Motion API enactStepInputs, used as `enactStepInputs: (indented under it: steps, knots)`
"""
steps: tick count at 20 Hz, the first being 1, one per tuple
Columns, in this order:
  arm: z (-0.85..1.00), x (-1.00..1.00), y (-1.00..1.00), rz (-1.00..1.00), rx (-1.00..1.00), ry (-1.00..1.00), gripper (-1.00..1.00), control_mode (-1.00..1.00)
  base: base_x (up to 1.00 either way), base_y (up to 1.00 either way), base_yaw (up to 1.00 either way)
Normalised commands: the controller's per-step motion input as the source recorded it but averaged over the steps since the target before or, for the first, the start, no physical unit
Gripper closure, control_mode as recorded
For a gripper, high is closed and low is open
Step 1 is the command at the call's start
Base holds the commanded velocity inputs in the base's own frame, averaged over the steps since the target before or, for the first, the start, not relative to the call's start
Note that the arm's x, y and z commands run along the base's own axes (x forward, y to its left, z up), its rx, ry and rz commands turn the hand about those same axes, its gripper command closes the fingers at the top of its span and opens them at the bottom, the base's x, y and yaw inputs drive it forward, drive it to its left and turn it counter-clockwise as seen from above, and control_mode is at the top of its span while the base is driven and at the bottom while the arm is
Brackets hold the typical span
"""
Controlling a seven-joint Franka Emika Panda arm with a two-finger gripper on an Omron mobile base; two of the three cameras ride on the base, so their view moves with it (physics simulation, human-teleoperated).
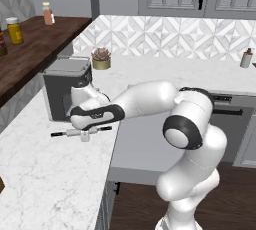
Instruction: Pick the rolling pin from the drawer and place it on the counter.
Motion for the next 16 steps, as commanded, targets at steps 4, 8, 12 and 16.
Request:
enactStepInputs:
  steps: [4, 8, 12, 16]
  knots:
    - [-0.44, 0.07, 0.21, 0.0, 0.08, 0.05, 1.0, -1.0, 0.0, 0.0, 0.0]
    - [-0.72, 0.22, 0.16, 0.0, 0.0, 0.14, 1.0, -1.0, 0.0, 0.0, 0.0]
    - [-0.64, 0.12, 0.24, 0.0, 0.0, 0.14, 1.0, -1.0, 0.0, 0.0, 0.0]
    - [-0.05, 0.06, 0.26, 0.0, -0.05, 0.13, -1.0, -1.0, 0.0, 0.0, 0.0]
